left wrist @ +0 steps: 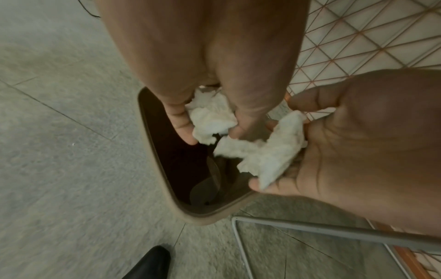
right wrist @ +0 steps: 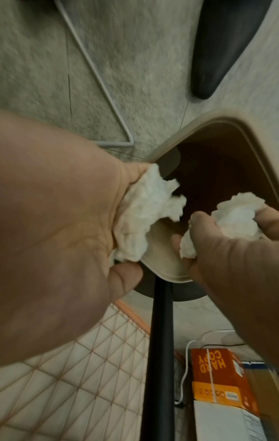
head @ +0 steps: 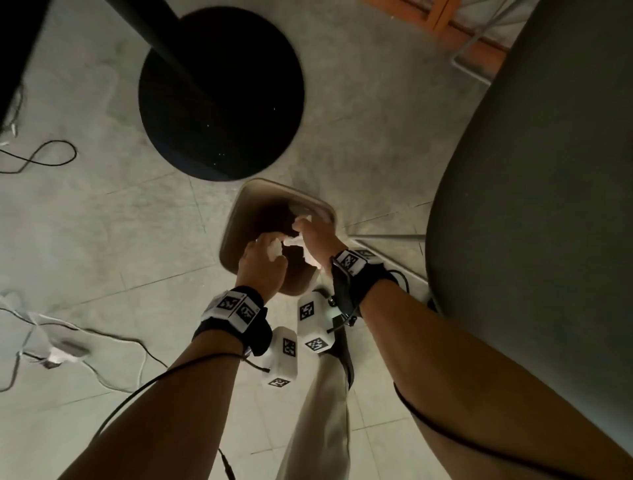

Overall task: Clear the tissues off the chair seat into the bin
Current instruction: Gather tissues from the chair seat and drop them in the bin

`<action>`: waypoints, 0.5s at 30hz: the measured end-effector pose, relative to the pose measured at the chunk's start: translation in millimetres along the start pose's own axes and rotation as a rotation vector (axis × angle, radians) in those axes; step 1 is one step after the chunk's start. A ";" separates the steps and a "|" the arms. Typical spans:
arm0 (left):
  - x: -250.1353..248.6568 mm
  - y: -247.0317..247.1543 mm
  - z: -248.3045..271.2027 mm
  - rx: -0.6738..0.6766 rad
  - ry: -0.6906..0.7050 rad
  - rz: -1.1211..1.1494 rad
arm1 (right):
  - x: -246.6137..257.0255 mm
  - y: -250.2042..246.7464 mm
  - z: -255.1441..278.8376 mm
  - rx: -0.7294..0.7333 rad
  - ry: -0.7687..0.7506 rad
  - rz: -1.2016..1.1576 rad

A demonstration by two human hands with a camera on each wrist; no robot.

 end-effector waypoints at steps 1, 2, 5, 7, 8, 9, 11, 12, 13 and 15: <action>0.6 -0.4 -3.8 -0.002 0.002 -0.012 | 2.7 4.1 0.7 0.020 -0.001 -0.027; 1.1 -0.5 -6.5 0.000 0.003 -0.018 | 2.4 6.0 -3.4 0.037 -0.012 -0.052; 4.0 -4.0 -13.2 -0.008 0.007 -0.020 | -4.6 7.3 -5.0 0.081 0.043 -0.139; 6.7 -5.7 -14.2 -0.008 0.011 -0.034 | -6.7 4.9 -3.5 0.101 0.031 -0.165; 7.6 -6.3 -12.4 0.000 0.007 -0.038 | -6.1 2.9 -0.3 0.113 0.013 -0.144; 7.7 -7.5 -8.8 0.006 0.005 -0.037 | -4.8 0.8 4.8 0.115 -0.010 -0.074; 3.5 -13.5 3.9 -0.001 0.016 -0.023 | -2.4 -4.9 15.3 0.121 -0.073 0.067; -0.5 -18.3 13.1 -0.007 0.023 -0.017 | -2.4 -8.5 20.7 0.116 -0.095 0.108; -6.1 -23.2 23.5 -0.015 0.033 -0.013 | -3.2 -12.0 29.5 0.107 -0.100 0.143; -20.9 -34.3 46.7 -0.041 0.060 -0.010 | -4.7 -19.5 51.9 0.098 -0.108 0.184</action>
Point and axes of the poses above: each hand's wrist, its own z-axis away from the middle knuckle, its own y-axis out of the palm, x = y × z, the point moved 9 cm from there along -z, towards the middle knuckle, and after that the axes turned 14 degrees about -z, right-handed, at the moved point
